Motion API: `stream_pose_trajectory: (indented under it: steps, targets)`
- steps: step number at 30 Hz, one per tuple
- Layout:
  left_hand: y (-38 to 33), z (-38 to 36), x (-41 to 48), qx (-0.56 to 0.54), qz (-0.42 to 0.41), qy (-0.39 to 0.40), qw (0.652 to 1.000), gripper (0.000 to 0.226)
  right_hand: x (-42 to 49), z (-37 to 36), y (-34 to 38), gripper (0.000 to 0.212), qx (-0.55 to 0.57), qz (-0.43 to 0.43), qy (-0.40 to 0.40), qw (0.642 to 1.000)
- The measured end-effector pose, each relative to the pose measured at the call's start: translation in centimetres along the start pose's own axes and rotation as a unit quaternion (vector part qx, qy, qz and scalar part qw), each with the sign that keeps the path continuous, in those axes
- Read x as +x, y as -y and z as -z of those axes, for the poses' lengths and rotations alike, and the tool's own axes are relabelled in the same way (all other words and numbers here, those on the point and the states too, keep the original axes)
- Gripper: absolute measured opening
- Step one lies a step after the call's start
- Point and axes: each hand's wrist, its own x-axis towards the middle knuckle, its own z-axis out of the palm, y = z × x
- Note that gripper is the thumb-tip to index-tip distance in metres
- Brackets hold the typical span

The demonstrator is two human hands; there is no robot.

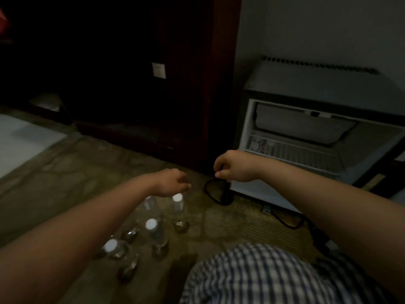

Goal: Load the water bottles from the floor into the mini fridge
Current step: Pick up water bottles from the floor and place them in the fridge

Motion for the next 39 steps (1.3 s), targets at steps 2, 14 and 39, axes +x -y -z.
stream_pose_trajectory:
  steps: [2,14,39]
  targets:
    - [1.9,0.6,-2.9,0.008,0.018,-0.007,1.000,0.042,-0.4,-0.4,3.2,0.032,-0.012,0.013,-0.008,1.000]
    - [13.1,-6.3,-15.5,-0.132,0.112,-0.016,0.985,0.029,-0.4,-10.3,16.7,0.028,-0.005,0.085,0.058,0.995]
    - [19.4,-20.8,-9.7,-0.585,0.189,-0.138,0.776,0.066,10.4,-24.7,17.4,0.052,0.043,0.040,0.101,0.993]
